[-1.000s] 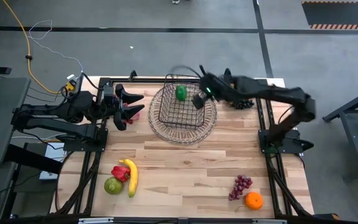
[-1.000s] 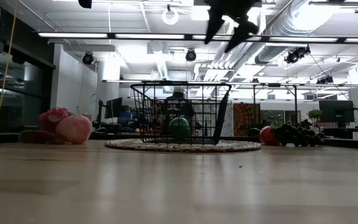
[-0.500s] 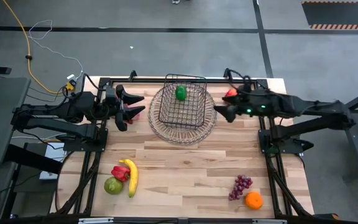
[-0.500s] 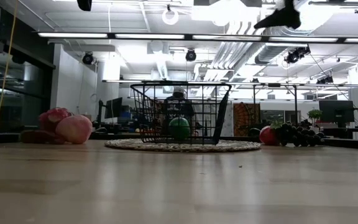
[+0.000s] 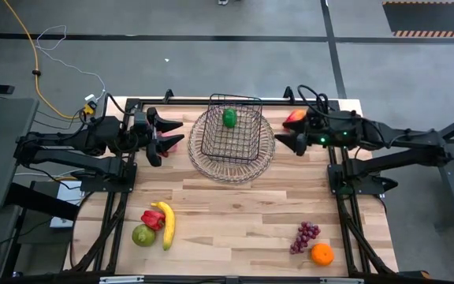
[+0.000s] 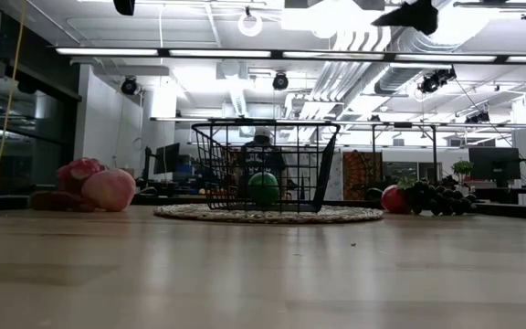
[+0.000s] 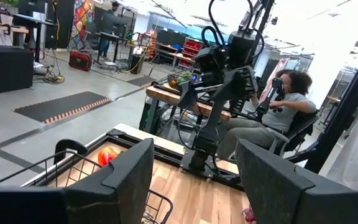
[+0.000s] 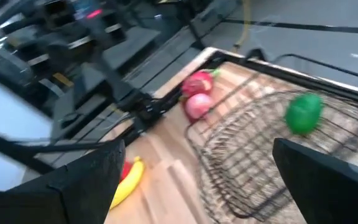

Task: Build produce basket
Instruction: Put the orange into the black wire basket

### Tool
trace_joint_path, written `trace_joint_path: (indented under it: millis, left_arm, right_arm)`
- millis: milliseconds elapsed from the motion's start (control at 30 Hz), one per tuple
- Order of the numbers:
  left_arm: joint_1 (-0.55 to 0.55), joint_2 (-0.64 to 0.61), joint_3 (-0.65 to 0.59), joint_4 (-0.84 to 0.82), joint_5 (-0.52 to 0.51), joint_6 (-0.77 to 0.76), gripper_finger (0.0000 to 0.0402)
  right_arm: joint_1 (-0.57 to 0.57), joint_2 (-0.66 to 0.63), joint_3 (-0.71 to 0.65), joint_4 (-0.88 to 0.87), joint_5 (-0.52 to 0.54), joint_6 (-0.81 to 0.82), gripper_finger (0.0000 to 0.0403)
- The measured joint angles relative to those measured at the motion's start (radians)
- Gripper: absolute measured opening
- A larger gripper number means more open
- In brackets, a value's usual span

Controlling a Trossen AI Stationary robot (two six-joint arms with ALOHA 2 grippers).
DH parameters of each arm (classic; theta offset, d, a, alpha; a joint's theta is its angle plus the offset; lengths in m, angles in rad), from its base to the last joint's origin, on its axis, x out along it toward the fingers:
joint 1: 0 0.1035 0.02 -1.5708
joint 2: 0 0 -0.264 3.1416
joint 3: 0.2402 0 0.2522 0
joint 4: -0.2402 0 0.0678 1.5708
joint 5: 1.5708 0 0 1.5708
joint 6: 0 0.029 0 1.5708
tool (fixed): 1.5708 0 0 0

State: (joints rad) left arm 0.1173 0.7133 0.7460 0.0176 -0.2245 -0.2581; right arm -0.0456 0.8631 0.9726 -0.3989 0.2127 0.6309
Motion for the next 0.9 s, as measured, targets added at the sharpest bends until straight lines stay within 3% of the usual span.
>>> trace_joint_path:
  millis: [133, 233, 367, 467, 567, 733, 900]
  left_arm:
    - [0.0, 0.011, 0.0, -0.002, 0.0, 0.0, 0.0216]
    - [0.0, 0.022, 0.0, -0.018, 0.0, 0.0, 0.0216]
    - [0.0, 0.035, 0.0, -0.033, 0.0, -0.003, 0.0216]
    - [0.0, 0.042, 0.0, -0.032, 0.0, -0.002, 0.0216]
    - [0.0, 0.047, 0.0, -0.03, -0.006, -0.001, 0.0216]
    - [0.0, 0.048, 0.0, -0.03, -0.023, -0.003, 0.0216]
    - [0.0, 0.048, 0.0, -0.029, -0.023, -0.002, 0.0216]
  right_arm:
    - [0.0, 0.033, 0.0, 0.045, -0.099, -0.028, 0.0399]
    - [0.001, 0.063, 0.0, 0.063, -0.251, 0.069, 0.0399]
    - [0.073, 0.115, 0.05, -0.116, -0.418, 0.249, 0.0399]
    - [0.203, 0.159, 0.09, -0.319, -0.424, 0.347, 0.0399]
    - [0.358, 0.203, 0.094, -0.461, -0.449, 0.55, 0.0399]
    - [0.644, 0.297, 0.09, -0.543, -0.445, 0.959, 0.0399]
    - [0.835, 0.427, 0.09, -0.537, -0.434, 1.326, 0.0399]
